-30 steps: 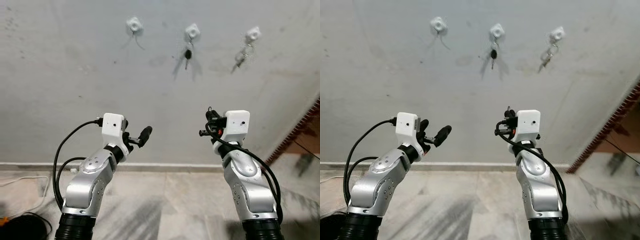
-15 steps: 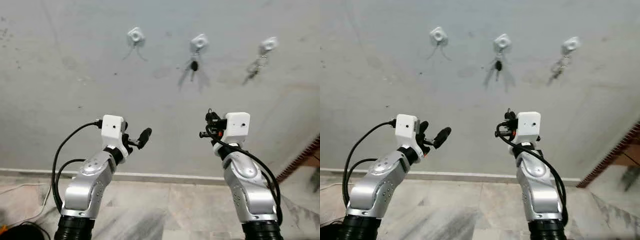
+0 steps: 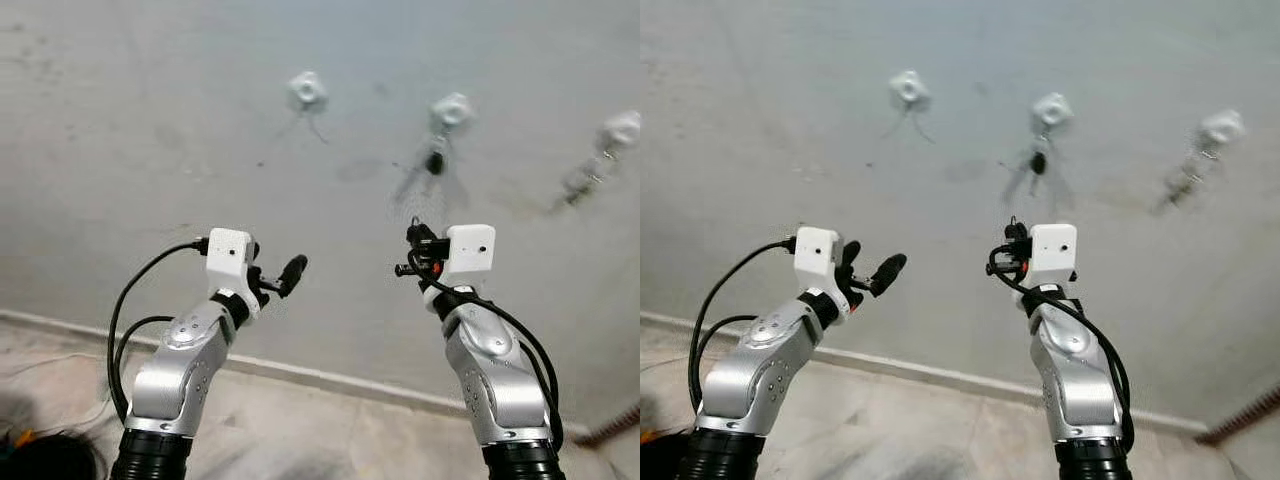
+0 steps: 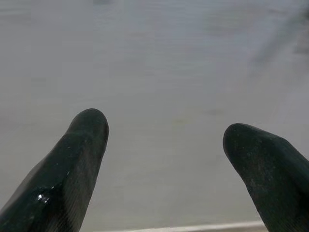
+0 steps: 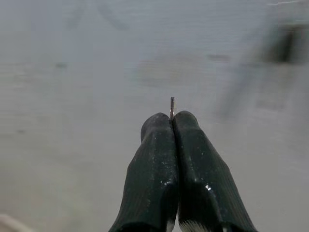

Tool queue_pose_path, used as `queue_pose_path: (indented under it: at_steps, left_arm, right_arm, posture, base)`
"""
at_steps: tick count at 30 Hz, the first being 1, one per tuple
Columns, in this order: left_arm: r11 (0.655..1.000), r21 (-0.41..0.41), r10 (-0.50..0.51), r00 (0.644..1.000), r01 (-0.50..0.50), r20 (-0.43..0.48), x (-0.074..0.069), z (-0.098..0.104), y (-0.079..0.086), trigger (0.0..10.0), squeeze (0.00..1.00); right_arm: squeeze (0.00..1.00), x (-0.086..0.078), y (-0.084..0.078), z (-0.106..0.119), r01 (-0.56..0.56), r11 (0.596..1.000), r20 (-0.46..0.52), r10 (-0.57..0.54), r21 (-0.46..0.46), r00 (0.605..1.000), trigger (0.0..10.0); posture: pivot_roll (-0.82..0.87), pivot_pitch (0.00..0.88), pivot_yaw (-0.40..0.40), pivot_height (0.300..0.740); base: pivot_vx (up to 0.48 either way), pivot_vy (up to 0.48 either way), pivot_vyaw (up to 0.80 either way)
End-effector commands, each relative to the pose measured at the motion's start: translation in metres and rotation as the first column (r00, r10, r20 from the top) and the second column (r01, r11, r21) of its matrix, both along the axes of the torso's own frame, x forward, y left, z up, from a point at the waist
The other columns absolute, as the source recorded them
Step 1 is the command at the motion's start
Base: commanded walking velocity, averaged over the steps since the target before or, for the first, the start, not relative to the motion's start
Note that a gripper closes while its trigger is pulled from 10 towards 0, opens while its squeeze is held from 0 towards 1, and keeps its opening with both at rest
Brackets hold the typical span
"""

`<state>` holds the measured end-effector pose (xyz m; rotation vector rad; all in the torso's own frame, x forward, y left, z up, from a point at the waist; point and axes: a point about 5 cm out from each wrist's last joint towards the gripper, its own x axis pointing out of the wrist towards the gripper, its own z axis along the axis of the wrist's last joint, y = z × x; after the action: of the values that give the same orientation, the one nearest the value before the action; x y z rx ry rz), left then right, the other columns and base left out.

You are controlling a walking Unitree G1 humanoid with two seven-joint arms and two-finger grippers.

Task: Hang keys on a hook

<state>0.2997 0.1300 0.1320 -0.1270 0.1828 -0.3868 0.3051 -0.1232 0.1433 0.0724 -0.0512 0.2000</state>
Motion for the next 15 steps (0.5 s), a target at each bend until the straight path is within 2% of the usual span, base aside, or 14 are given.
queue_pose_path:
  at_steps: [1,4,15]
  left_arm:
    - [1.0,0.0,-0.003,1.0,0.003,-0.002,0.0,0.0011,-0.0004,10.0,0.0]
    - [1.0,0.003,0.004,1.0,-0.004,-0.012,-0.0004,-0.0004,-0.0005,10.0,0.0]
    - [1.0,0.005,0.008,1.0,-0.008,-0.021,-0.0006,-0.0017,-0.0005,10.0,0.0]
  right_arm:
    - [0.0,0.0014,0.0011,0.0034,-0.006,1.0,0.013,0.006,-0.008,1.0,10.0]
    - [0.0,0.0017,0.0004,0.0033,-0.004,1.0,0.012,0.004,-0.006,1.0,10.0]
    - [0.0,0.0019,0.0,0.0028,0.0,1.0,0.01,0.0,0.0,1.0,10.0]
  posture:
    - [0.17,0.0,-0.045,0.74]
    - [0.17,0.0,-0.046,0.74]
    - [0.17,0.0,-0.047,0.74]
  base:
    - [0.315,0.0,0.46]
    - [0.201,0.0,0.45]
    - [0.0,0.0,0.0]
